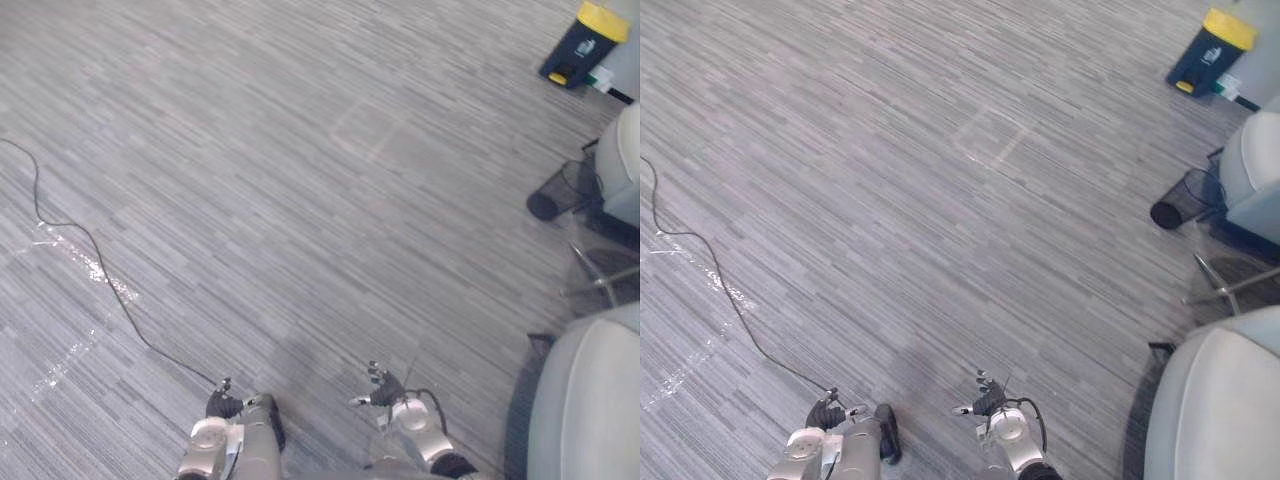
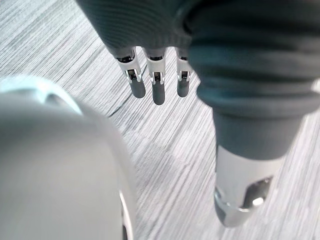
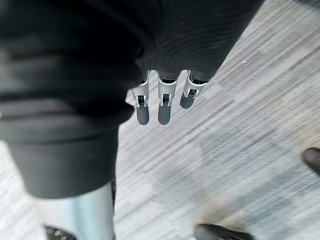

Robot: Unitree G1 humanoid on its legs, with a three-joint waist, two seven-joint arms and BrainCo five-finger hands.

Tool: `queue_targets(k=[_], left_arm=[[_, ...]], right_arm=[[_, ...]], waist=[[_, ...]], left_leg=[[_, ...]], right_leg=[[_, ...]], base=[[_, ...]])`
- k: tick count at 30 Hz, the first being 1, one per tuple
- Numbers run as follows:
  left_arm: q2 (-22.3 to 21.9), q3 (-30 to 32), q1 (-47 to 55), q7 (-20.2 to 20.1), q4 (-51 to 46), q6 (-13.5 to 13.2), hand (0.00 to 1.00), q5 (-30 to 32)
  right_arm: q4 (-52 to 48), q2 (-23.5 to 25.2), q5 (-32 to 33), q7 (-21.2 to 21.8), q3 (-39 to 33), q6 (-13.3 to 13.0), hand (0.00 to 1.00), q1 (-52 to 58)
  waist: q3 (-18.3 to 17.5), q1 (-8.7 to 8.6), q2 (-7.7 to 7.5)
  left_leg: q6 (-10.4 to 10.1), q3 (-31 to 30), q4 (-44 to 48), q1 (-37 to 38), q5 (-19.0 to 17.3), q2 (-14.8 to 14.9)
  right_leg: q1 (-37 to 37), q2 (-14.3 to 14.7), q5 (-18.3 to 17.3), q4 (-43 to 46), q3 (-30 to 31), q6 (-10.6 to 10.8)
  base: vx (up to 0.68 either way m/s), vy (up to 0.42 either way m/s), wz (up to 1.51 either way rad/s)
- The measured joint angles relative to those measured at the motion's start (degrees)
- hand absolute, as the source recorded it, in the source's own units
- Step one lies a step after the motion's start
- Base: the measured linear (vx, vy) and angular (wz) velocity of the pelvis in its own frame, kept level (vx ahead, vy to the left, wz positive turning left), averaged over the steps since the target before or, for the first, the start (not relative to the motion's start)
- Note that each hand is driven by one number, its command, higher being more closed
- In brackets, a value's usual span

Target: Organize the slippers on the shoe rack

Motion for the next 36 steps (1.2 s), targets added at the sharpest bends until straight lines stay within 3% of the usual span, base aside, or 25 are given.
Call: queue_targets(k=[3, 5, 6, 8, 10, 11, 12, 13, 14, 15, 16, 17, 18, 21, 22, 23, 25, 26, 27, 28, 29, 30, 32, 34, 36], left_arm=[[-0.2, -0.5, 1.8, 0.1, -0.4, 0.0, 0.0, -1.1], [-0.6, -0.4, 1.4, 0.0, -0.6, -0.1, 0.0, -1.7], [-0.8, -0.4, 0.7, 0.0, -0.8, -0.2, 0.0, -2.0], [-1.2, -0.4, -1.2, -0.1, -1.3, -0.4, 0.0, -2.0], [-1.3, -0.7, -2.1, -0.1, -1.7, -0.5, 0.0, -2.0], [-1.5, -0.8, -2.2, -0.1, -1.6, -0.5, 0.0, -1.9], [-1.7, -0.8, -2.0, -0.1, -1.6, -0.5, 0.0, -1.9], [-2.2, -1.0, -2.2, -0.1, -1.6, -0.6, 0.0, -1.9], [-2.5, -2.7, -2.4, -0.2, -1.5, -1.0, 0.0, -1.9], [-2.5, -2.7, -2.4, -0.4, -1.4, -1.0, 0.0, -1.9], [-2.8, -2.6, -2.4, -0.4, -0.8, -1.0, 0.0, -1.9], [-3.4, -2.6, -1.8, -0.4, -0.6, -1.0, 0.0, -1.9], [-3.6, -2.5, -1.7, -0.4, -0.6, -1.0, 0.0, -2.0], [-3.8, -1.1, -0.8, -0.5, -0.8, -1.1, 0.0, -2.0], [-4.0, 0.4, -0.1, -0.4, -1.8, -1.1, 0.0, -2.1], [-4.0, 0.5, 0.2, -0.4, -2.3, -1.2, 0.0, -2.2], [-4.1, 0.8, 0.7, -0.5, -3.7, -1.4, 0.0, -2.6], [-4.1, 1.0, 0.8, -0.5, -4.2, -1.5, 0.0, -2.9], [-4.1, 1.5, 1.1, -0.5, -4.6, -1.6, 0.0, -3.5], [-4.2, 2.2, 1.6, -0.4, -4.9, -1.7, 0.0, -4.4], [-4.1, 2.5, 2.3, -0.3, -5.2, -1.7, 0.0, -5.0], [-3.1, 2.6, 2.6, -0.2, -5.6, -1.7, 0.0, -6.2], [-2.8, 3.6, 3.0, -0.3, -5.6, -1.6, 0.0, -6.9], [-3.4, 4.1, 4.1, -0.3, -5.6, -1.5, 0.0, -7.7], [-2.8, 3.2, 5.0, -0.4, -5.6, -1.5, 0.0, -8.6]], right_arm=[[-0.1, 0.2, 0.1, 0.0, -0.2, 0.0, 0.0, 1.5], [-0.4, 0.1, 0.1, 0.1, -0.6, 0.0, 0.0, 1.6], [-1.1, -0.2, 0.2, 0.0, -0.7, -0.1, 0.0, 1.4], [-1.4, -0.5, 0.8, 0.0, -1.0, -0.2, 0.0, 0.5], [-1.3, -0.7, 0.9, 0.0, -1.0, -0.1, 0.0, 1.1], [-1.3, -1.1, 0.9, -0.1, -1.1, -0.1, 0.0, 0.9], [-1.4, -1.4, 0.9, -0.1, -1.1, -0.1, 0.0, 0.7], [-1.5, -1.9, 0.8, -0.1, -1.1, -0.2, 0.0, 0.3], [-1.6, -2.2, 0.8, -0.1, -1.8, -0.1, 0.0, 0.1], [-1.6, -2.2, 0.9, 0.0, -1.9, -0.1, 0.0, 0.2], [-1.6, -2.2, 0.9, 0.1, -2.3, -0.1, 0.0, 0.4], [-1.1, -2.3, 1.6, 0.0, -2.2, 0.1, 0.0, 1.0], [-1.1, -2.4, 1.7, 0.0, -2.2, 0.1, 0.0, 1.2], [-1.0, -2.5, 1.9, -0.1, -2.3, 0.1, 0.0, 2.0], [-1.0, -2.4, 2.1, -0.1, -2.3, 0.1, 0.0, 1.9], [-0.9, -2.4, 2.3, 0.0, -2.3, 0.1, 0.0, 1.8], [-0.4, -2.3, 3.1, 0.1, -2.7, 0.1, 0.0, 1.8], [-0.4, -2.1, 4.1, 0.1, -3.4, 0.1, 0.0, 1.8], [-0.4, -2.0, 4.7, 0.1, -3.8, 0.1, 0.0, 1.8], [0.0, -2.0, 5.3, 0.1, -3.9, 0.1, 0.0, 1.8], [0.2, -1.6, 6.3, 0.1, -3.8, 0.1, 0.0, 1.8], [0.0, -0.5, 7.1, 0.3, -3.6, -0.1, 0.0, 2.1], [0.0, 0.2, 8.0, 0.7, -3.5, -0.1, 0.0, 2.2], [-0.1, 0.4, 9.2, 1.1, -3.6, -0.2, 0.0, 2.2], [-0.1, 0.6, 10.1, 1.4, -3.6, -0.1, 0.0, 2.2]], waist=[[0.1, -0.99, 1.1], [0.3, -1.83, 1.44], [0.5, -2.3, 1.74], [1.1, -3.69, 2.28], [1.2, -3.96, 1.06], [1.6, -4.09, 1.06], [1.7, -4.02, 1.85], [1.4, -4.04, 3.23], [1.3, -4.03, 4.4], [1.3, -4.02, 4.42], [1.3, -4.05, 4.5], [1.5, -3.88, 4.97], [1.5, -3.79, 5.04], [1.3, -3.24, 4.67], [1.3, -2.83, 4.59], [1.2, -2.44, 4.58], [1.4, -1.02, 4.21], [1.7, -0.49, 3.6], [1.8, -0.32, 3.59], [1.6, 0.28, 3.11], [1.1, 1.15, 2.19], [0.2, 0.26, 0.63], [0.2, 0.86, 0.59], [0.3, 1.13, 1.0], [0.5, 1.32, 0.7]], left_leg=[[-0.7, 0.3, -8.1, 10.0, 0.7, -0.3], [-0.9, 0.6, -10.6, 13.4, 0.8, -0.2], [-1.0, 0.5, -11.9, 14.6, 0.8, 0.0], [-1.1, 0.4, -14.0, 16.1, 0.7, 0.5], [-3.9, 0.5, -16.3, 20.4, -0.5, -0.8], [-6.8, 0.3, -17.3, 24.7, -2.3, -0.6], [-6.8, 0.2, -17.5, 25.3, -2.2, -0.1], [-6.9, 0.1, -17.3, 25.3, -1.7, 1.1], [-7.9, -2.3, -9.8, 23.0, -0.4, 3.6], [-8.1, -3.0, -6.4, 21.9, -0.2, 4.2], [-10.3, -5.0, 3.0, 18.6, 1.2, 6.0], [-14.3, -6.8, 21.4, 12.5, 7.1, 9.8], [-14.4, -6.8, 24.1, 11.6, 6.8, 10.5], [-11.9, -1.6, 33.1, 5.4, 2.2, 13.4], [-9.3, 1.0, 32.2, 2.4, 0.4, 13.9], [-7.8, 1.8, 30.2, 0.0, -0.5, 13.8], [-6.7, 1.4, 17.6, -4.3, -0.7, 11.2], [-6.2, -0.3, 10.6, -5.9, 0.3, 9.2], [-6.4, -3.3, 0.2, -6.3, 3.7, 6.4], [-7.7, -6.0, -5.7, -5.2, 11.9, 4.2], [-5.2, -5.3, -7.0, -3.3, 14.1, 2.7], [-4.4, -4.6, -5.1, -3.6, 12.3, 1.6], [-3.2, -4.6, 3.5, -4.9, 5.7, 2.8], [-2.0, -2.6, 5.8, -1.7, 0.8, 3.4], [-1.0, -0.3, 4.6, 3.6, -2.3, 1.8]], right_leg=[[-8.3, 3.9, -6.5, 12.2, -1.1, -2.4], [-12.8, 6.7, -9.9, 6.8, -4.9, -5.0], [-15.1, 8.5, -10.6, -1.4, -7.3, -5.9], [-16.3, 11.9, -6.0, -24.7, -9.8, -5.5], [-16.0, 12.0, 1.1, -39.5, -9.9, -4.0], [-15.1, 12.1, 9.4, -38.3, -8.1, -8.6], [-15.4, 12.4, 9.4, -36.6, -7.8, -9.7], [-16.5, 13.2, 6.7, -33.5, -7.5, -11.0], [-16.9, 14.2, 2.1, -28.8, -7.1, -11.6], [-16.7, 14.3, 1.2, -28.2, -7.2, -11.7], [-15.2, 14.5, -0.5, -27.5, -7.9, -11.8], [-10.2, 16.2, -2.8, -28.8, -7.4, -12.7], [-9.1, 16.5, -3.4, -29.2, -7.0, -13.0], [-2.1, 18.2, -4.9, -33.4, -3.7, -12.5], [0.2, 18.5, -5.2, -35.2, -1.7, -12.0], [1.4, 18.5, -5.6, -35.9, -0.4, -11.4], [3.9, 17.3, -6.6, -36.8, 2.6, -9.6], [4.7, 16.4, -7.4, -36.7, 3.6, -8.4], [6.2, 15.1, -8.4, -36.7, 4.9, -6.6], [7.2, 14.2, -9.2, -36.9, 7.0, -4.9], [8.2, 13.3, -9.0, -37.6, 8.9, -3.4], [9.1, 12.1, -7.8, -39.2, 8.8, -3.2], [9.4, 11.7, -7.5, -35.8, 8.5, -2.1], [4.2, 9.5, -8.5, -19.9, 9.5, -0.5], [-3.3, 4.9, -5.2, -0.6, 9.7, 1.8]], base=[[0.42, 0.116, 0.02], [0.35, 0.03, 0.12], [0.32, -0.042, 0.27], [0.48, -0.12, 0.5], [0.53, -0.192, 0.4], [0.54, -0.182, 0.12], [0.55, -0.165, 0.0], [0.56, -0.183, -0.13], [0.56, -0.213, -0.15], [0.57, -0.231, -0.16], [0.66, -0.188, -0.13], [0.55, -0.137, -0.14], [0.54, -0.1, -0.21], [0.43, -0.003, -0.44], [0.42, 0.071, -0.64], [0.48, 0.136, -0.79], [0.38, 0.186, -0.82], [0.4, 0.26, -0.7], [0.39, 0.282, -0.71], [0.41, 0.304, -0.85], [0.45, 0.277, -0.6], [0.56, 0.299, -0.39], [0.46, 0.242, -0.38], [0.43, 0.28, -0.47], [0.39, 0.244, -0.3]])
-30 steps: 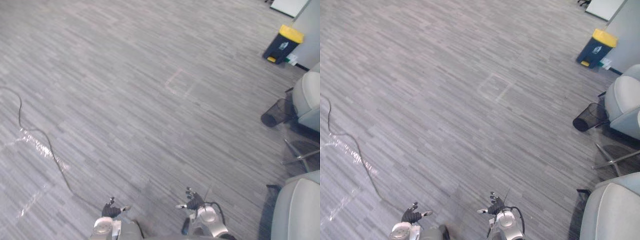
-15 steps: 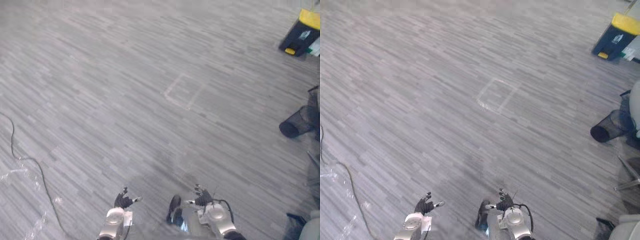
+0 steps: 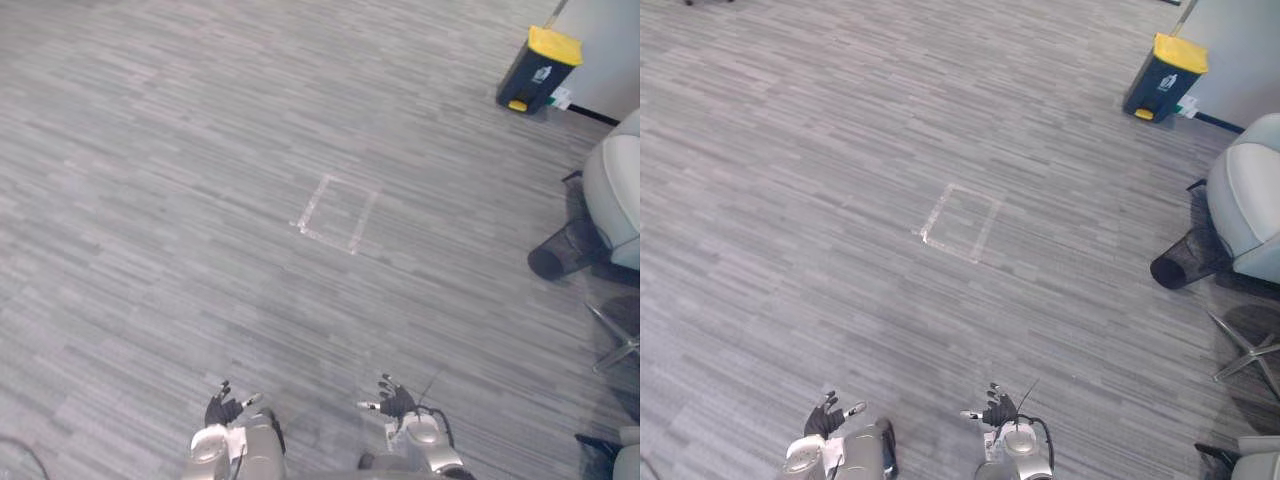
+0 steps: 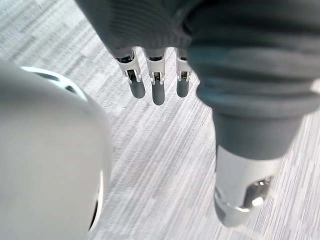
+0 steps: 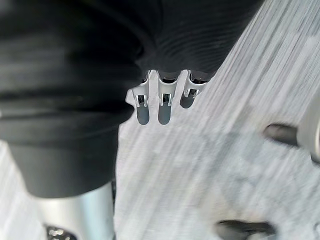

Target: Organize the slippers on the shoe rack

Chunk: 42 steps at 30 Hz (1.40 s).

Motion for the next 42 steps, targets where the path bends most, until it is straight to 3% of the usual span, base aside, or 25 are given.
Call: queue_targets(k=[3, 5, 7, 8, 10, 11, 12, 15, 16, 18, 21, 24, 26, 27, 29, 31, 32, 34, 35, 36, 37, 38, 39, 40, 42], left_arm=[[0.6, -0.9, 1.7, 0.2, -0.2, -0.1, 0.0, -0.3], [0.4, -1.3, 1.2, 0.2, -0.9, -0.1, 0.0, -0.3], [0.2, -1.9, 0.7, 0.1, -1.1, -0.1, 0.0, -0.2], [0.4, -3.0, -0.5, 0.0, -1.1, -0.1, 0.0, 0.0], [0.7, -3.5, -1.2, -0.1, -1.1, -0.2, 0.0, 0.4], [0.8, -3.5, -1.2, 0.0, -0.8, -0.1, 0.0, 0.5], [-0.8, -3.7, -2.2, 0.0, 1.0, -0.1, 0.0, 1.2], [-2.7, -5.9, -3.3, -0.2, 1.9, -0.2, 0.0, 3.0], [-2.9, -5.9, -3.7, -0.2, 2.7, -0.1, 0.0, 3.3], [-3.1, -5.8, -4.2, -0.2, 3.4, 0.0, 0.0, 3.5], [-2.7, -5.6, -4.3, -0.2, 3.2, 0.0, 0.0, 3.8], [-2.6, -5.0, -4.1, -0.2, 1.5, -0.1, 0.0, 3.8], [-2.4, -4.5, -4.1, -0.2, 1.0, -0.1, 0.0, 3.8], [-2.0, -3.3, -4.2, -0.1, 0.9, -0.1, 0.0, 3.7], [-1.0, -2.8, -4.0, 0.3, 0.7, -0.2, 0.0, 3.6], [0.2, -2.5, -3.8, 0.2, 0.8, 0.2, 0.0, 3.1], [0.3, -1.2, -3.5, 0.0, 1.2, 0.3, 0.0, 3.1], [-1.2, -1.3, -2.6, -0.1, 1.3, 0.4, 0.0, 3.2], [-1.1, -2.1, -1.9, -0.4, 1.7, 0.3, 0.0, 3.2], [0.5, -3.2, -2.5, -0.3, 2.5, 0.5, 0.0, 3.2], [0.9, -3.5, -2.6, -0.3, 2.6, 0.8, 0.0, 3.2], [1.1, -3.5, -1.9, -0.2, 2.6, 1.1, 0.0, 3.2], [1.1, -3.6, -1.3, -0.1, 2.4, 1.1, 0.0, 3.1], [1.2, -3.7, -1.1, -0.1, 2.4, 1.1, 0.0, 3.2], [1.1, -4.3, -1.3, -0.2, 2.3, 1.1, 0.0, 3.3]], right_arm=[[-0.1, 0.0, 1.0, 0.4, 0.0, 0.1, 0.0, 0.0], [-0.7, -0.2, 0.9, 0.4, 0.0, 0.1, 0.0, -1.0], [-1.2, -0.6, 0.9, 0.4, 0.0, 0.0, 0.0, -1.1], [-1.7, -1.0, 0.9, 0.3, 0.0, 0.0, 0.0, -1.3], [-1.4, -1.1, 0.9, 0.2, 0.0, 0.0, 0.0, -0.8], [-1.5, -1.3, 0.8, 0.1, 0.1, 0.0, 0.0, -0.2], [-1.1, -2.3, 0.8, -0.1, 0.0, 0.1, 0.0, -1.2], [-1.0, -3.2, 0.8, -0.3, -2.2, 0.1, 0.0, -1.5], [-1.2, -3.6, 0.8, -0.3, -2.3, 0.1, 0.0, -1.3], [-1.0, -3.6, 0.8, -0.3, -2.0, 0.3, 0.0, -0.9], [-0.8, -3.0, 0.9, -0.5, -2.1, 0.4, 0.0, -0.6], [-0.7, -2.2, 0.9, -0.9, -3.6, 0.6, 0.0, -0.9], [0.0, -2.0, 0.8, -1.3, -4.3, 0.6, 0.0, -1.8], [0.8, -1.8, 0.7, -1.6, -4.4, 0.6, 0.0, -2.1], [1.3, -1.0, 0.6, -1.7, -3.7, 0.6, 0.0, -1.7], [1.4, 0.2, 0.6, -1.8, -3.7, 0.6, 0.0, -1.4], [1.5, 0.6, 0.6, -1.9, -3.8, 0.6, 0.0, -1.9], [1.2, -0.2, 0.6, -1.8, -3.9, 0.4, 0.0, 0.0], [1.8, -0.2, 0.6, -1.8, -4.0, 0.4, 0.0, 0.1], [1.9, 0.1, 0.6, -1.7, -4.2, 0.6, 0.0, 0.0], [2.0, 0.3, 0.6, -1.5, -4.1, 0.9, 0.0, 0.3], [2.2, 0.4, 0.6, -1.3, -4.2, 1.2, 0.0, 0.5], [2.1, 0.4, 0.6, -1.3, -4.3, 1.2, 0.0, 0.1], [2.1, 0.4, 0.6, -1.3, -4.2, 1.1, 0.0, -0.4], [1.9, 0.1, 0.6, -1.2, -4.1, 1.1, 0.0, -0.7]], waist=[[0.0, -0.54, 0.98], [0.5, -1.71, 2.11], [1.0, -2.05, 2.89], [1.2, -2.41, 3.14], [1.2, -2.42, 1.45], [1.1, -2.67, 0.66], [1.2, -2.77, 3.09], [0.2, -2.85, 6.02], [0.2, -3.04, 6.11], [0.6, -3.14, 6.57], [1.0, -2.29, 6.11], [1.5, -1.69, 5.41], [1.9, -1.41, 4.88], [2.2, -0.88, 3.83], [0.9, -1.19, 1.89], [0.8, -0.23, 1.56], [1.0, 0.28, 1.31], [-1.0, 0.04, 2.99], [-1.2, 0.37, 2.33], [-1.2, 0.03, 1.02], [-1.2, -0.02, 0.01], [-0.9, -0.09, -0.26], [-0.5, -0.43, 0.47], [-0.5, -1.17, 0.58], [-0.5, -1.98, 1.51]], left_leg=[[-0.1, 2.5, -6.0, 9.7, -1.2, -1.1], [-0.7, 2.6, -10.6, 13.4, -0.8, -0.6], [-0.9, 2.6, -12.4, 14.9, -0.7, 0.1], [-2.1, 2.4, -14.9, 16.6, 0.0, 0.5], [-3.3, 1.8, -17.1, 19.4, 0.2, -0.9], [-5.0, 0.7, -17.9, 21.8, -0.7, -1.6], [-5.2, -0.7, -17.8, 23.5, -0.7, 0.4], [-7.9, -7.1, -4.9, 19.3, 1.3, 4.3], [-10.4, -8.7, 3.3, 15.8, 4.4, 5.6], [-12.3, -8.3, 19.4, 9.7, 13.0, 9.4], [-8.1, -1.6, 30.1, 2.0, 4.4, 11.6], [-5.2, 2.6, 15.6, -5.8, 0.9, 9.1], [-4.2, 1.7, -1.2, -7.8, 4.3, 6.4], [-3.0, 1.0, -6.9, -6.0, 12.2, 3.8], [-1.8, 3.4, -7.1, -3.9, 11.0, 1.8], [-0.9, 3.4, 0.5, -5.6, 8.5, 3.4], [-1.0, 3.2, 7.6, -8.3, 7.2, 4.0], [-0.3, 0.7, 0.0, -6.4, 6.0, 2.4], [0.0, 1.1, -0.5, -4.6, 1.8, 1.1], [0.7, 1.2, -0.8, -2.7, 0.6, -0.9], [0.9, 1.7, -1.7, -0.9, 0.0, -2.2], [1.3, 1.9, -3.3, 2.9, -0.7, -3.5], [1.6, 2.2, -5.1, 5.8, -1.1, -3.7], [1.5, 2.1, -7.9, 9.2, -1.1, -3.7], [0.9, 2.1, -12.4, 13.8, -0.7, -2.9]], right_leg=[[-5.9, -2.5, -3.3, 12.1, -6.3, -4.9], [-10.0, -0.6, -6.7, 3.5, -13.4, -7.1], [-11.6, 1.8, -6.3, -6.4, -14.3, -7.1], [-12.5, 4.8, 0.0, -24.3, -13.8, -6.2], [-11.6, 5.4, 7.5, -36.6, -12.5, -6.1], [-10.5, 5.5, 15.0, -37.3, -10.3, -8.8], [-11.4, 6.8, 13.7, -31.7, -9.7, -10.0], [-12.6, 7.7, 4.7, -22.4, -10.6, -10.9], [-11.6, 7.7, 3.2, -21.2, -11.1, -11.3], [-6.0, 9.5, 1.0, -24.4, -10.9, -12.2], [1.7, 10.9, 0.9, -31.1, -9.7, -12.1], [7.0, 10.5, 0.9, -35.7, -7.9, -10.5], [8.8, 9.1, -0.2, -36.3, -6.3, -7.7], [10.5, 7.1, -1.3, -36.4, -4.5, -5.5], [12.6, 6.1, 1.7, -40.2, -6.4, -3.7], [15.0, 6.3, 5.5, -42.9, -8.5, -4.8], [15.4, 5.4, 5.7, -40.0, -8.3, -4.6], [13.0, 4.8, 3.6, -33.1, -8.2, -2.5], [10.2, 1.5, -0.4, -22.9, -7.1, 0.4], [6.3, -1.9, -0.9, -13.3, -5.8, 0.7], [3.4, -4.2, 1.1, -6.2, -4.3, 0.1], [0.3, -6.5, 7.4, 2.4, -2.8, -1.0], [-1.9, -6.6, 6.3, 7.7, -1.8, -1.4], [-4.1, -5.0, 1.2, 11.2, -2.2, -2.5], [-8.2, -0.2, -5.5, 8.8, -5.1, -6.3]], base=[[0.41, 0.15, -0.26], [0.51, 0.03, -0.03], [0.4, -0.072, 0.13], [0.43, -0.128, 0.23], [0.43, -0.167, 0.27], [0.52, -0.199, 0.17], [0.51, -0.181, 0.1], [0.54, -0.186, -0.03], [0.5, -0.162, 0.05], [0.47, -0.118, 0.01], [0.39, -0.027, -0.17], [0.43, 0.125, -0.33], [0.37, 0.254, -0.53], [0.4, 0.257, -0.44], [0.39, 0.139, -0.23], [0.41, 0.128, -0.24], [0.38, 0.22, -0.21], [0.24, 0.228, -0.12], [0.28, 0.213, 0.07], [0.38, 0.247, 0.14], [0.36, 0.156, 0.14], [0.39, 0.158, -0.06], [0.43, 0.121, -0.04], [0.44, 0.106, 0.01], [0.45, 0.057, 0.11]])
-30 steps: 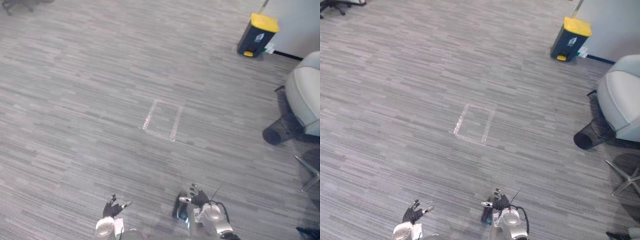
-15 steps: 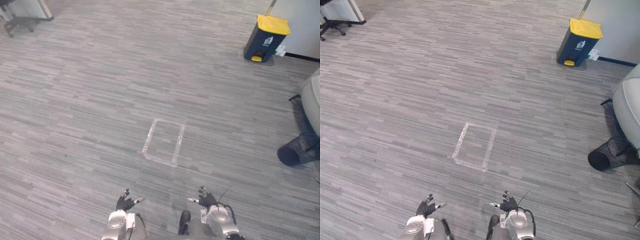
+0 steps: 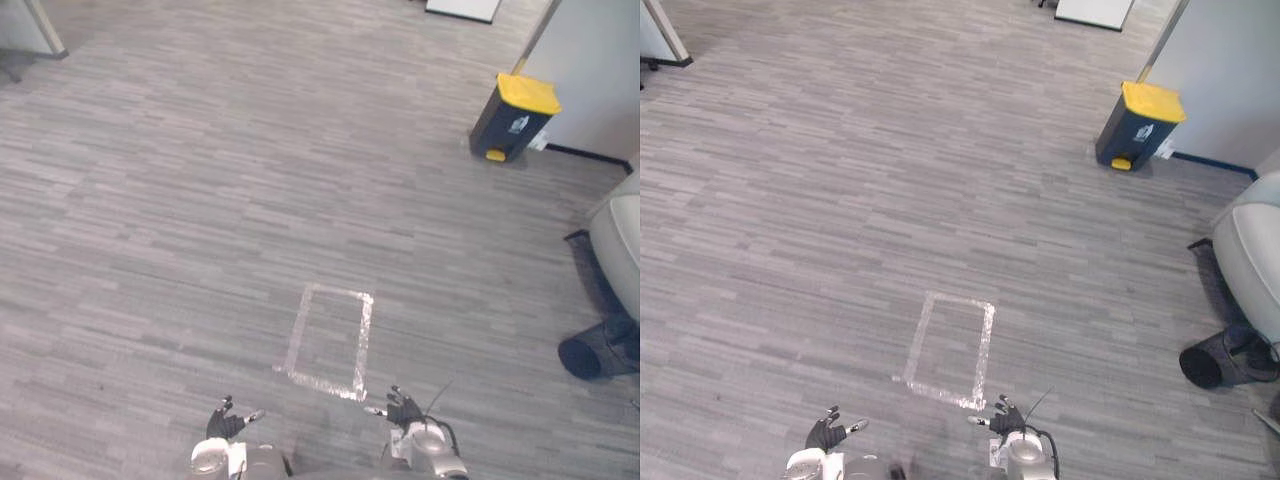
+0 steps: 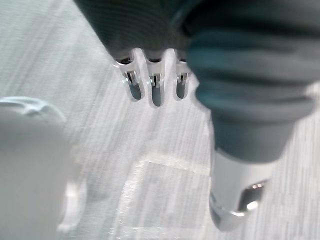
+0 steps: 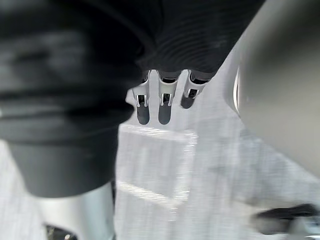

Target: Organize the slippers on the shoe rack

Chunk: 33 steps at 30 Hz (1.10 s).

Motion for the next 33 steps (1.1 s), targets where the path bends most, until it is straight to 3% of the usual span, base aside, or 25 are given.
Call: queue_targets(k=[2, 3, 4, 5, 6, 7, 8, 9, 10, 12, 13, 15, 16, 18, 19, 21, 22, 23, 24, 25, 28, 31, 33], left_arm=[[-0.1, -1.2, -0.9, -0.1, 0.1, 0.0, 0.0, 0.2], [-0.4, -1.6, -2.1, -0.3, 0.3, 0.0, 0.0, 1.1], [-0.4, -1.7, -2.8, -0.7, 0.4, 0.0, 0.0, 1.6], [-0.2, -1.7, -3.0, -0.8, 0.4, -0.1, 0.0, 2.0], [-0.1, -1.7, -3.0, -0.9, 0.8, -0.1, 0.0, 2.4], [-2.0, -1.7, -3.6, -1.0, 2.1, 0.0, 0.0, 3.3], [-2.4, -2.2, -4.0, -1.2, 2.2, -0.1, 0.0, 3.9], [-2.7, -2.4, -4.2, -1.2, 2.2, -0.1, 0.0, 4.2], [-2.7, -2.8, -4.5, -1.2, 2.4, -0.1, 0.0, 4.5], [-3.1, -3.1, -4.8, -1.4, 2.7, 0.0, 0.0, 4.5], [-3.3, -3.3, -4.6, -1.8, 2.7, 0.0, 0.0, 4.5], [-3.3, -3.6, -4.7, -2.1, 2.7, 0.0, 0.0, 4.5], [-3.4, -3.6, -4.5, -2.2, 2.6, 0.0, 0.0, 4.5], [-3.3, -3.6, -3.7, -2.1, 2.2, 0.0, 0.0, 4.4], [-3.1, -3.5, -3.3, -2.2, 1.9, 0.0, 0.0, 4.4], [-2.7, -3.5, -3.4, -2.0, 1.7, 0.0, 0.0, 4.4], [-3.3, -3.4, -3.1, -1.9, 1.8, -0.1, 0.0, 4.4], [-2.9, -3.2, -3.2, -1.8, 2.7, 0.0, 0.0, 4.4], [-2.6, -3.2, -3.1, -1.5, 3.1, 0.0, 0.0, 4.4], [-2.9, -3.3, -3.2, -1.4, 2.8, -0.2, 0.0, 4.3], [-2.3, -3.7, -3.1, -1.4, 3.3, 0.0, 0.0, 4.3], [-1.5, -4.3, -3.1, -1.7, 4.8, 0.1, 0.0, 4.3], [-2.0, -4.3, -3.1, -1.8, 5.7, 0.2, 0.0, 4.3]], right_arm=[[-1.0, -0.6, 0.0, 0.0, 0.0, -0.3, 0.0, -0.6], [-1.2, -1.1, 0.1, -0.1, -0.1, -0.6, 0.0, -1.1], [-1.0, -1.3, 0.0, -0.1, 0.0, -0.6, 0.0, -0.5], [-0.7, -1.2, 0.0, -0.1, 0.1, -0.5, 0.0, 0.3], [-0.9, -1.4, 0.0, -0.1, 0.1, -0.6, 0.0, 0.9], [-0.9, -3.1, 0.0, -0.1, 0.0, -0.5, 0.0, -0.7], [-1.1, -3.7, 0.0, -0.1, -0.6, -0.6, 0.0, -1.0], [-1.0, -3.7, 0.0, -0.1, -1.1, -0.6, 0.0, -0.8], [-1.2, -3.4, 0.1, 0.1, -2.0, -0.6, 0.0, -0.6], [-2.0, -3.0, 0.2, 0.0, -2.1, -0.3, 0.0, 0.0], [-2.6, -2.8, 0.2, -0.1, -2.1, -0.4, 0.0, 0.7], [-2.5, -2.4, 0.3, -0.1, -2.1, -0.4, 0.0, 1.3], [-2.3, -2.4, 0.3, -0.1, -2.1, -0.3, 0.0, 1.5], [-2.3, -2.5, 0.3, -0.2, -2.2, -0.1, 0.0, 1.1], [-2.3, -2.4, 0.3, -0.3, -2.3, 0.0, 0.0, 0.9], [-2.2, -2.3, 0.2, -0.3, -2.3, 0.0, 0.0, 0.2], [-2.2, -2.7, 0.2, -0.3, -2.1, -0.1, 0.0, 0.1], [-2.1, -2.4, 0.2, -0.5, -2.0, 0.0, 0.0, 0.2], [-2.2, -2.1, 0.0, -0.3, -1.1, 0.1, 0.0, 1.8], [-2.6, -2.7, 0.0, -0.4, -0.5, 0.1, 0.0, 2.0], [-2.6, -2.3, 0.0, -0.2, 0.0, 0.0, 0.0, 3.2], [-2.4, -2.3, 0.0, -0.2, 0.0, 0.1, 0.0, 3.5], [-2.4, -2.8, 0.0, -0.2, 0.2, 0.0, 0.0, 3.5]], waist=[[0.4, -0.7, 0.67], [0.5, -1.1, 0.84], [0.2, -1.11, 0.13], [0.2, -1.05, -1.19], [0.1, -1.33, -2.07], [0.0, -1.93, 0.89], [-0.1, -2.52, 2.46], [-0.3, -2.66, 2.85], [-0.3, -2.73, 3.37], [0.2, -2.64, 4.2], [0.3, -2.6, 4.37], [0.5, -2.47, 3.66], [0.3, -2.48, 3.3], [0.2, -1.55, 3.24], [0.4, -0.89, 3.1], [0.5, -0.02, 2.96], [0.4, 0.05, 3.83], [0.6, -0.02, 3.96], [0.2, -0.83, 2.95], [-0.1, -0.49, 2.1], [-0.9, -0.53, 1.14], [-1.1, -0.65, 0.92], [-1.8, -0.93, 1.46]], left_leg=[[-0.1, 0.1, -2.8, 3.0, 0.1, 0.6], [-0.1, 0.3, -4.3, 4.6, 0.1, 0.8], [-0.8, 0.5, -5.9, 6.4, 0.4, -0.4], [-1.5, 0.5, -7.1, 8.5, 0.5, -1.8], [-3.3, -0.1, -7.7, 11.2, -0.2, -3.3], [-5.0, 0.1, -7.6, 13.1, -0.2, -0.9], [-5.4, -0.8, -2.2, 11.5, 0.0, 1.0], [-5.8, -1.2, 2.4, 9.9, 0.2, 2.2], [-8.0, -1.5, 11.6, 6.8, 1.6, 4.6], [-11.7, -3.3, 28.5, 1.4, 9.6, 8.6], [-12.6, -2.8, 38.0, -2.3, 8.1, 10.8], [-10.9, 0.8, 44.9, -6.4, 4.1, 12.8], [-9.1, 3.3, 44.7, -9.0, 1.7, 13.7], [-6.7, 2.7, 36.8, -12.9, -1.6, 13.3], [-6.7, -0.8, 30.1, -14.2, -2.5, 11.5], [-7.3, -14.0, 15.8, -14.9, -2.0, 6.4], [-9.9, -21.4, 9.6, -14.2, 3.3, 4.5], [-7.9, -20.3, 9.2, -12.8, 2.6, 3.0], [-8.4, -18.9, 7.9, -11.5, 1.7, 1.7], [-7.1, -17.1, 7.4, -9.9, 0.7, -0.1], [-4.0, -9.5, 5.7, -5.7, 0.8, -1.5], [-3.8, -4.4, 4.2, -1.6, 1.0, -2.8], [-3.7, -2.0, 4.3, -0.4, 1.1, -3.2]], right_leg=[[-4.1, 4.0, -1.6, -9.6, -4.0, -1.6], [-5.4, 6.7, 1.2, -22.2, -6.4, -2.2], [-4.6, 8.6, 6.8, -34.4, -8.6, -2.0], [-4.3, 8.7, 11.7, -40.4, -9.6, -2.4], [-4.2, 8.6, 20.2, -40.7, -7.8, -7.8], [-4.8, 10.1, 16.8, -35.8, -8.0, -9.2], [-5.2, 10.7, 13.0, -32.7, -7.9, -9.5], [-5.1, 11.2, 11.2, -31.5, -8.0, -9.6], [-4.1, 12.2, 9.1, -30.8, -7.5, -9.6], [-0.3, 14.5, 7.5, -32.5, -5.7, -9.9], [2.8, 16.0, 7.0, -34.5, -3.9, -10.0], [7.6, 16.9, 6.8, -38.2, -0.2, -9.6], [10.1, 17.0, 7.1, -40.4, 2.8, -8.8], [12.5, 17.0, 8.2, -42.3, 9.0, -6.8], [12.8, 16.8, 8.5, -42.3, 12.7, -6.3], [12.5, 16.4, 8.4, -41.9, 19.4, -4.0], [11.1, 17.2, 7.5, -40.8, 23.0, -1.5], [11.5, 15.7, 7.7, -40.7, 23.2, -1.0], [11.9, 14.0, 7.9, -39.7, 20.8, -0.6], [11.4, 12.7, 7.9, -39.6, 19.5, -0.5], [10.9, 11.6, 7.8, -39.2, 23.3, 1.1], [8.2, 11.2, 8.3, -35.3, 20.0, 1.0], [6.8, 10.4, 9.7, -34.4, 13.3, -1.2]], base=[[0.47, 0.009, 0.17], [0.49, -0.038, 0.24], [0.62, -0.081, 0.25], [0.54, -0.096, 0.23], [0.58, -0.084, -0.01], [0.67, -0.066, -0.09], [0.66, -0.064, -0.24], [0.64, -0.103, -0.22], [0.43, -0.093, -0.31], [0.52, -0.025, -0.57], [0.48, 0.05, -0.82], [0.41, 0.116, -0.87], [0.41, 0.205, -1.06], [0.31, 0.27, -1.5], [0.22, 0.335, -1.78], [0.14, 0.367, -1.93], [0.06, 0.438, -1.85], [0.07, 0.423, -1.45], [0.14, 0.409, -1.12], [0.12, 0.243, -0.99], [0.14, 0.313, -1.2], [0.17, 0.189, -1.28], [0.13, 0.151, -1.33]])
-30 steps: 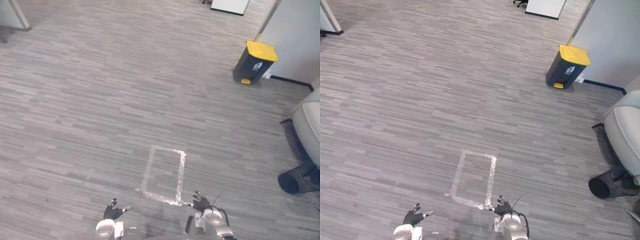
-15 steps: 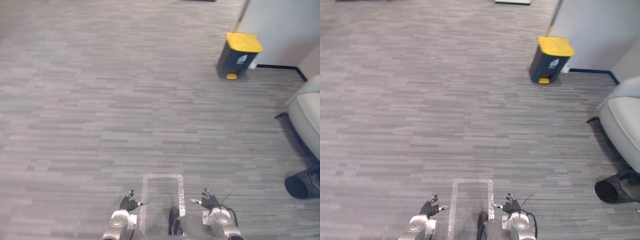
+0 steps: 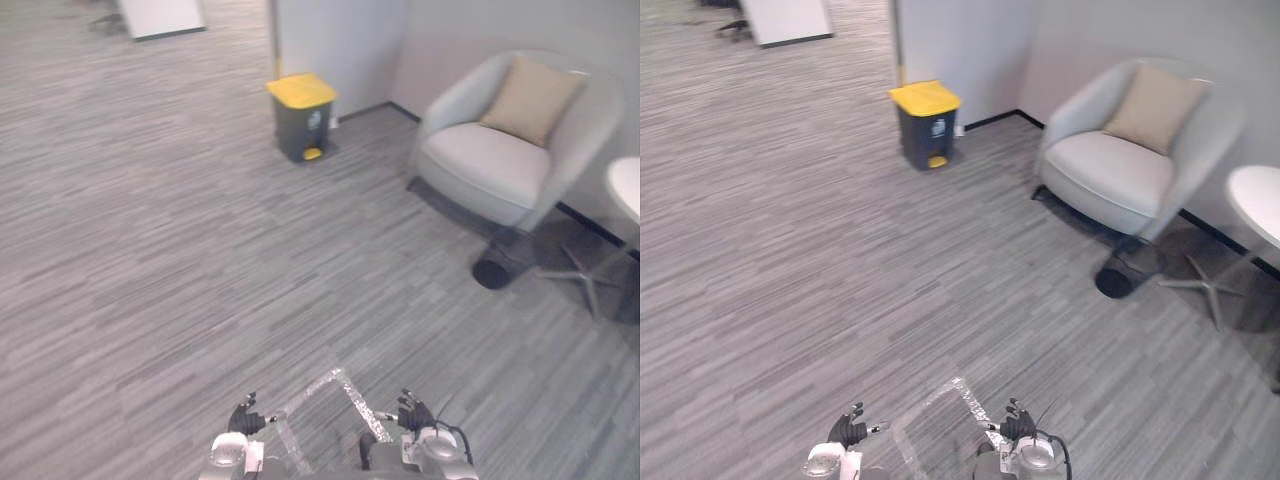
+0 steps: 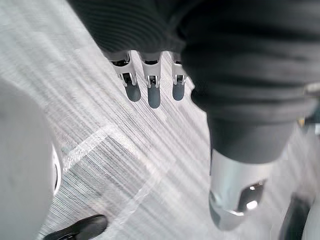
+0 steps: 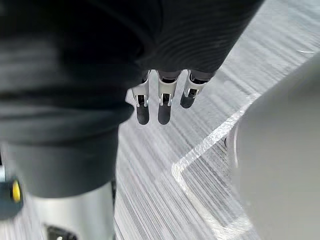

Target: Organize the slippers on the shoe rack

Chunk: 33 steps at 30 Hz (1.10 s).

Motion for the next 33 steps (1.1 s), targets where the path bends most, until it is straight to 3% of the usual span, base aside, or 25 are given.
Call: queue_targets(k=[2, 3, 4, 5, 6, 7, 9, 10, 11, 13, 15, 17, 19, 20, 21, 23, 24, 25, 27, 28, 29, 30, 32, 33], left_arm=[[-1.0, 0.1, 0.1, -0.2, 0.3, 0.0, 0.0, 0.0], [-0.9, 0.3, -0.1, -0.3, 0.5, -0.1, 0.0, 0.0], [-1.0, 0.1, 0.0, -0.5, 0.1, -0.4, 0.0, 0.1], [-1.1, -0.1, -0.5, -0.6, -0.3, -0.3, 0.0, 0.1], [-0.3, 0.5, -0.9, -0.5, -0.2, 0.1, 0.0, 0.1], [0.0, 0.5, -0.9, -0.5, -0.1, 0.1, 0.0, 0.0], [0.8, 0.5, -0.2, -0.6, 1.1, 0.4, 0.0, 0.1], [0.9, 0.5, 0.0, -0.7, 1.1, 0.4, 0.0, 0.1], [0.7, 1.2, 0.3, -0.7, 1.0, 0.5, 0.0, -0.4], [0.5, 0.7, 0.4, -1.3, 0.5, 0.4, 0.0, -0.3], [-0.6, 0.8, 0.6, -1.8, 0.3, 0.3, 0.0, -0.3], [-1.0, 0.8, 0.6, -1.8, 0.3, 0.3, 0.0, -0.2], [-1.3, 0.8, 1.1, -1.8, -0.4, 0.0, 0.0, -0.2], [-1.3, 0.7, 1.2, -1.8, -0.4, -0.1, 0.0, -0.2], [-1.3, 0.7, 1.1, -1.7, -0.5, -0.1, 0.0, -0.2], [-1.2, 0.7, 1.1, -1.6, -0.5, -0.2, 0.0, -0.1], [-1.2, 0.7, 1.2, -1.7, -0.5, -0.2, 0.0, -0.1], [-1.2, 0.7, 1.0, -1.7, -0.2, -0.2, 0.0, 0.0], [-0.9, 0.7, 0.7, -1.7, -0.2, -0.2, 0.0, 0.1], [0.1, 0.8, 0.6, -1.7, -0.2, -0.2, 0.0, 0.1], [0.3, 0.7, 0.6, -1.7, -0.1, -0.2, 0.0, 0.1], [0.8, 0.7, 0.3, -1.7, 0.2, -0.1, 0.0, 0.1], [0.9, 0.5, -0.1, -1.7, 1.0, -0.1, 0.0, 0.0], [0.9, 0.1, -0.1, -1.7, 1.0, -0.1, 0.0, 0.0]], right_arm=[[-0.3, -0.8, -0.1, 0.0, 0.2, 0.0, 0.0, 0.0], [0.3, -0.8, -0.2, -0.1, 0.2, 0.1, 0.0, -0.9], [1.6, -0.6, -1.3, -0.1, -0.3, 0.3, 0.0, -1.8], [2.2, -0.8, -2.0, -0.1, -0.6, 0.3, 0.0, -2.3], [2.7, -0.2, -2.3, 0.1, -0.4, 0.7, 0.0, -2.8], [2.6, 0.2, -2.3, 0.1, -0.5, 0.7, 0.0, -2.9], [1.9, 0.6, -2.3, 0.3, -0.5, 0.5, 0.0, -1.6], [2.0, 0.6, -2.3, 0.3, -0.4, 0.5, 0.0, -1.3], [2.0, 0.1, -2.3, 0.2, -0.6, 0.5, 0.0, -1.2], [2.0, -0.2, -2.2, 0.0, -1.0, 0.2, 0.0, -0.9], [2.2, -2.3, -2.2, -0.1, -1.1, 0.2, 0.0, -0.8], [2.6, -3.1, -2.2, -0.2, -2.4, 0.2, 0.0, -0.8], [3.0, -3.8, -2.2, -0.2, -2.7, 0.2, 0.0, 0.0], [3.1, -3.9, -2.2, -0.2, -2.7, 0.2, 0.0, 0.1], [3.8, -3.9, -2.1, -0.2, -2.7, 0.1, 0.0, -0.1], [4.0, -3.8, -2.2, -0.3, -2.7, 0.0, 0.0, 0.0], [4.0, -3.8, -2.2, -0.3, -2.7, 0.0, 0.0, 0.0], [4.1, -3.6, -2.2, -0.3, -2.7, 0.0, 0.0, 0.0], [4.2, -3.0, -2.2, -0.3, -2.7, 0.0, 0.0, 0.5], [4.3, -2.1, -2.3, -0.3, -2.7, 0.0, 0.0, 0.7], [4.4, -2.0, -2.3, -0.3, -2.7, 0.0, 0.0, 0.7], [4.5, -1.8, -2.3, -0.3, -2.7, 0.0, 0.0, 0.7], [4.6, -1.7, -2.3, -0.1, -2.6, 0.0, 0.0, 0.5], [4.5, -1.7, -2.3, 0.0, -2.5, 0.0, 0.0, 0.1]], waist=[[-0.1, -0.19, 1.52], [0.3, 0.69, 0.59], [-0.2, 0.99, 1.89], [0.6, 0.85, 0.43], [0.4, 1.19, -0.33], [0.2, 1.14, -0.02], [0.3, 0.51, 1.17], [0.1, 0.57, 1.0], [0.1, 1.22, 1.43], [0.2, 1.19, 2.43], [0.7, 1.46, 4.51], [0.7, 1.35, 5.14], [0.7, 1.54, 5.15], [0.7, 1.53, 5.14], [0.8, 1.56, 4.99], [0.8, 1.81, 4.64], [0.8, 1.84, 4.64], [0.9, 1.79, 4.16], [0.7, 1.54, 3.68], [0.5, 1.72, 1.89], [0.4, 1.77, 1.53], [0.7, 1.76, 0.7], [0.8, 1.82, 0.42], [1.0, 1.91, 0.44]], left_leg=[[0.0, 2.5, 2.4, -0.3, 1.1, 0.0], [-0.3, 2.5, 6.9, -3.9, 1.0, 0.1], [5.2, 2.5, -5.8, -1.6, 3.6, 1.0], [2.1, 3.6, -9.4, 0.5, 4.9, -0.4], [2.1, 7.5, -10.5, 1.4, 5.7, -1.3], [2.2, 8.1, -10.6, 1.6, 5.6, -1.2], [0.8, 11.4, -7.9, 2.3, 3.3, 1.8], [0.4, 12.1, -5.9, 1.8, 2.1, 2.6], [-0.7, 13.5, 1.0, 0.1, -0.4, 6.6], [-0.8, 13.2, 15.2, -4.7, -0.6, 12.5], [-0.3, 8.8, 23.3, -8.8, -0.8, 14.7], [-1.1, 3.6, 22.6, -10.5, -1.2, 13.0], [-1.5, -3.1, 13.4, -10.9, -1.4, 8.2], [-1.7, -4.4, 10.8, -10.9, -1.2, 7.3], [-1.2, -8.5, 2.8, -11.0, -0.5, 4.8], [-1.5, -12.0, -3.4, -10.4, 4.8, 2.4], [-1.3, -12.0, -4.6, -9.8, 6.4, 2.1], [0.6, -10.7, -6.7, -8.1, 8.8, 1.5], [1.4, -9.7, -6.2, -7.3, 8.3, 1.4], [1.6, -9.2, -6.6, -6.9, 8.1, 0.8], [1.8, -8.9, -6.6, -6.7, 8.0, 0.7], [2.3, -8.3, -6.6, -5.9, 7.7, 0.4], [2.9, -7.7, -6.9, -3.9, 7.2, 0.2], [3.2, -6.9, -8.3, -1.7, 7.0, 0.0]], right_leg=[[-0.1, -1.4, 3.0, -1.8, -12.6, -4.8], [0.4, -4.0, 5.0, -4.6, -20.4, -7.4], [-0.4, -4.8, 2.8, -3.9, -27.6, -6.7], [-1.0, -7.6, -0.6, 1.0, -33.6, -5.6], [-0.8, -10.9, -5.0, 4.9, -40.0, -6.0], [-0.5, -11.1, -6.0, 5.9, -41.0, -6.2], [2.8, -8.9, -7.5, 4.7, -40.3, -5.0], [3.4, -8.4, -7.8, 3.5, -39.3, -4.5], [4.8, -4.8, -7.7, 0.2, -37.9, -4.4], [6.6, -0.1, -5.9, -5.5, -34.9, -4.4], [7.4, 2.7, -5.6, -7.9, -31.5, -4.4], [8.1, 3.3, -5.1, -9.1, -29.2, -4.2], [8.7, 3.3, -4.4, -10.3, -24.8, -3.6], [8.7, 3.4, -4.3, -10.5, -24.0, -3.4], [8.6, 3.3, -4.1, -11.0, -21.2, -3.2], [9.0, 3.3, -3.4, -12.3, -18.1, -2.1], [9.2, 3.3, -3.1, -12.9, -17.4, -2.0], [9.9, 3.6, -1.7, -14.7, -15.3, -1.2], [10.7, 3.6, 0.0, -16.0, -14.6, -2.3], [10.7, 3.3, 0.1, -16.3, -13.6, -2.2], [10.6, 3.2, -0.1, -16.2, -13.4, -2.0], [10.3, 2.4, -1.2, -14.1, -13.3, -1.0], [8.4, 0.9, -3.7, -6.9, -13.4, 0.9], [5.4, -0.7, -5.4, 1.7, -13.9, 3.0]], base=[[0.08, 0.138, -1.37], [-0.02, 0.042, -1.37], [-0.03, -0.025, -1.39], [-0.02, -0.082, -1.35], [0.02, -0.054, -0.98], [0.04, -0.043, -0.97], [0.06, -0.048, -0.75], [0.06, -0.108, -0.87], [0.04, -0.174, -0.73], [0.05, -0.219, -0.86], [0.1, -0.094, -0.93], [0.08, -0.017, -0.77], [0.09, 0.004, -0.97], [0.09, 0.059, -0.99], [0.07, 0.075, -0.82], [0.07, 0.086, -0.87], [0.17, 0.132, -0.84], [0.19, 0.123, -0.58], [0.23, 0.129, -0.4], [0.21, 0.131, -0.27], [0.22, 0.155, -0.3], [0.15, 0.126, -0.17], [0.11, 0.138, -0.19], [0.06, 0.131, -0.16]])
